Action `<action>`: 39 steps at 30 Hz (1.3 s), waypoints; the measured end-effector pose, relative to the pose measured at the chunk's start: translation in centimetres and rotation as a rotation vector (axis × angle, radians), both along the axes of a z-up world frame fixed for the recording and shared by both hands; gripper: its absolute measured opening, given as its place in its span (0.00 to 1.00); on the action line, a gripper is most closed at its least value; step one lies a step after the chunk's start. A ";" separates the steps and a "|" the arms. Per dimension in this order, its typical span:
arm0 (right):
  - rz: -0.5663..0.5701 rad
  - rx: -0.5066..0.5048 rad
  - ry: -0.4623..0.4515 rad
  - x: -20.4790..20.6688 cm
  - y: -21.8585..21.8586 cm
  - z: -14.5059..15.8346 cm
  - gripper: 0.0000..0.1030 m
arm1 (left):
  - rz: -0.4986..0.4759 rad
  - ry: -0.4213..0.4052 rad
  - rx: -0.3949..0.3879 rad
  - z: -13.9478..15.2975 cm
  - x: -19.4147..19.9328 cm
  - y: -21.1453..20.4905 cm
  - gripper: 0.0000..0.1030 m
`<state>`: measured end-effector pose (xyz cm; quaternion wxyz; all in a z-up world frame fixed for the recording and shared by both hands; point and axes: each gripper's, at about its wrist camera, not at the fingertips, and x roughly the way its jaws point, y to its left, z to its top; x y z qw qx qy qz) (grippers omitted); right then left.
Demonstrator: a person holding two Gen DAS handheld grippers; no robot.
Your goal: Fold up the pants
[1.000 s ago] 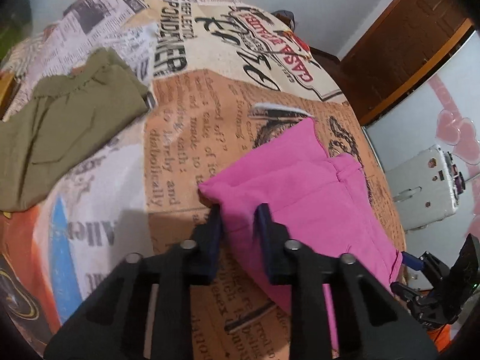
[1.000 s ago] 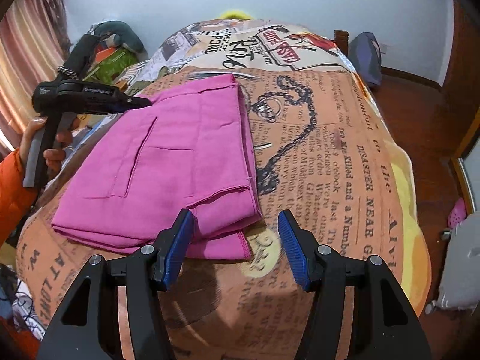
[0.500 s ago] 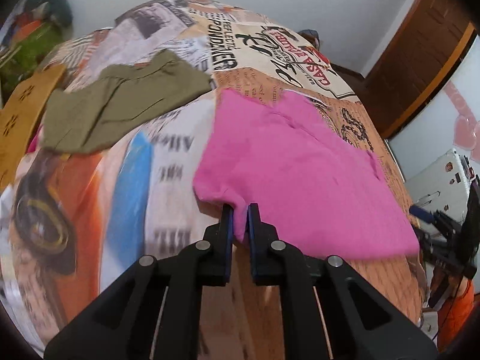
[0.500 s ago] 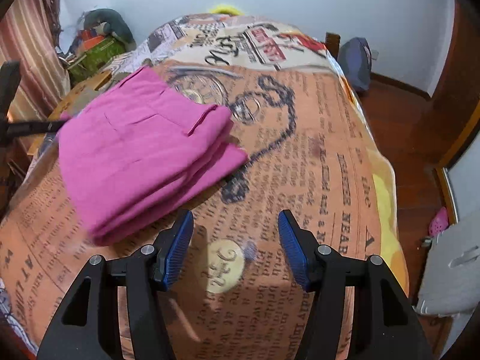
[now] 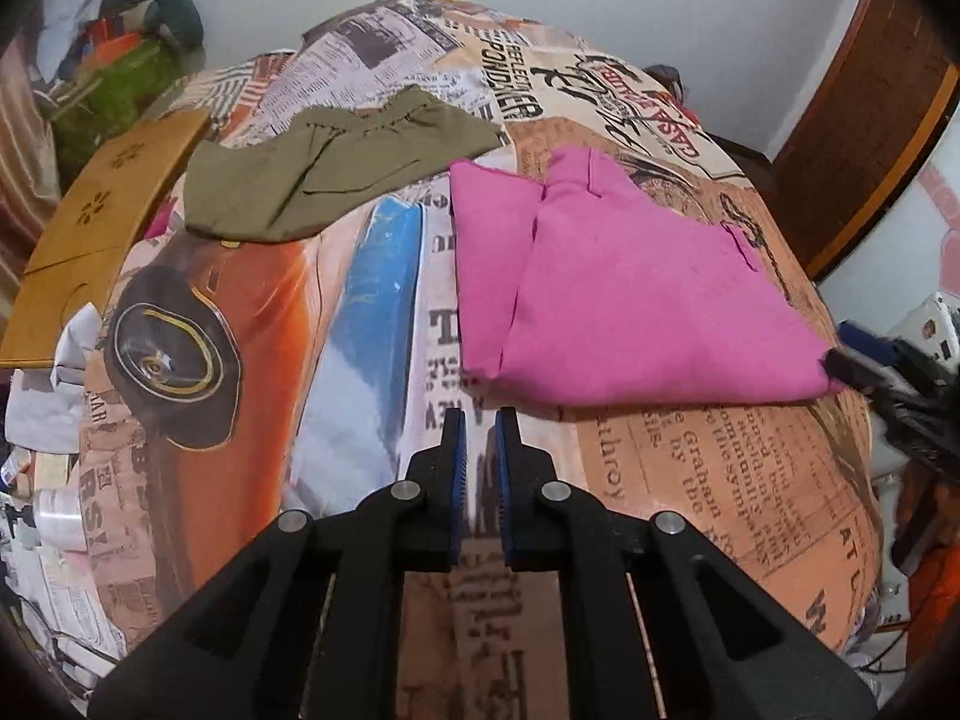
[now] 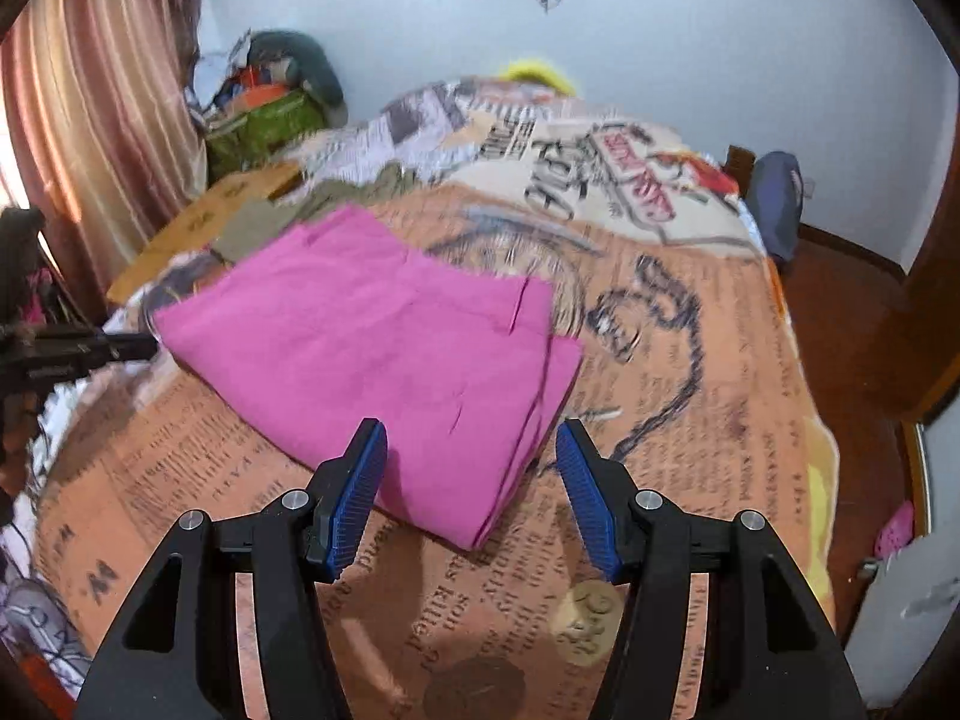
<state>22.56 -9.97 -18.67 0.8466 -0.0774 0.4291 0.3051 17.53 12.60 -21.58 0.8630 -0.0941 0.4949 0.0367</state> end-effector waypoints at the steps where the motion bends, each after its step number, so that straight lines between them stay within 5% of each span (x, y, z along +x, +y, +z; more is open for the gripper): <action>1: -0.005 0.011 0.028 0.0 0.0 -0.5 0.53 | -0.010 -0.006 0.005 0.3 0.0 0.0 0.08; 10: -0.001 0.091 0.004 1.7 0.6 2.1 0.53 | -0.175 -0.118 0.018 4.8 3.9 -3.3 0.14; 12: 0.021 0.102 -0.001 2.1 1.8 2.2 0.53 | -0.229 -0.130 0.025 4.9 5.6 -4.7 0.27; 14: 0.047 0.095 -0.010 2.6 3.1 1.9 0.53 | -0.260 -0.134 0.037 4.4 7.1 -6.0 0.38; 20: 0.097 0.070 0.094 3.9 5.3 -1.3 0.53 | -0.292 -0.020 0.033 -0.3 10.9 -7.4 0.39; 23: 0.110 0.079 0.104 3.4 4.5 -1.4 0.53 | -0.303 -0.040 -0.014 -1.3 10.2 -6.4 0.41; 35: 0.088 0.051 0.120 0.2 0.4 -1.0 0.53 | -0.344 -0.074 0.029 -0.3 5.3 -5.4 0.44; 39: 0.078 0.028 0.119 -0.7 -0.6 -0.9 0.53 | -0.323 -0.079 0.041 0.1 3.8 -4.9 0.54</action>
